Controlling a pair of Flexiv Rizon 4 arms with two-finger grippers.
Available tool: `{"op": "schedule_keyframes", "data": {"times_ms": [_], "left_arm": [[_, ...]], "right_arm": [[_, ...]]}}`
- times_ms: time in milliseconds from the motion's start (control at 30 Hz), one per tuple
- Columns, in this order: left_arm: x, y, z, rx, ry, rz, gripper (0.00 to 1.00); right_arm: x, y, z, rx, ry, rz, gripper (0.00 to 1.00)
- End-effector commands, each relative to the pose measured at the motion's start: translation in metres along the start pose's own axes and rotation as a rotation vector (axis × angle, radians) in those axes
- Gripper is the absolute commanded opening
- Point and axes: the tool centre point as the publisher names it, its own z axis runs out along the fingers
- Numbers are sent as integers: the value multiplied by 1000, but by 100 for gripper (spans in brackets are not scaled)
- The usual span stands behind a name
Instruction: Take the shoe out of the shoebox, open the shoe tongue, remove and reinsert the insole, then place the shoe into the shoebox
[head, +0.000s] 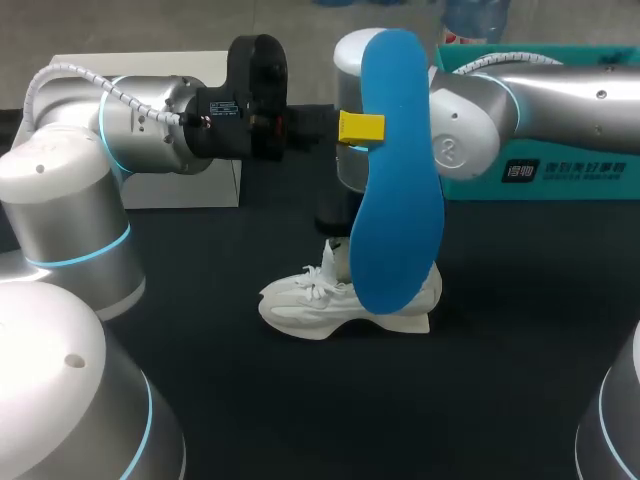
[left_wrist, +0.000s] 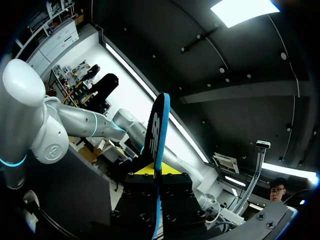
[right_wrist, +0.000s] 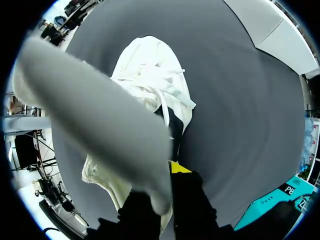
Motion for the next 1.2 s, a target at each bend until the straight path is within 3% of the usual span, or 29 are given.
{"op": "schedule_keyframes", "data": {"times_ms": [33, 100, 233, 433, 500, 600, 1067, 1200], "left_arm": [[0, 0, 0, 1, 0, 1, 0], [0, 0, 0, 1, 0, 1, 0], [0, 0, 0, 1, 0, 1, 0], [0, 0, 0, 1, 0, 1, 0], [0, 0, 0, 1, 0, 1, 0], [0, 0, 0, 1, 0, 1, 0], [0, 0, 0, 1, 0, 1, 0], [0, 0, 0, 1, 0, 1, 0]], "right_arm": [[4, -8, -9, -86, 21, 235, 0], [9, -14, -18, -183, 33, 423, 0], [17, -13, -33, -271, 19, 715, 0], [19, 2, -43, -336, 36, 1010, 0], [17, 9, -45, -356, 38, 1047, 0], [10, 21, -54, -345, 12, 963, 0], [10, 21, -54, -345, 12, 963, 0], [19, 17, -49, -362, 43, 1153, 0]]}}
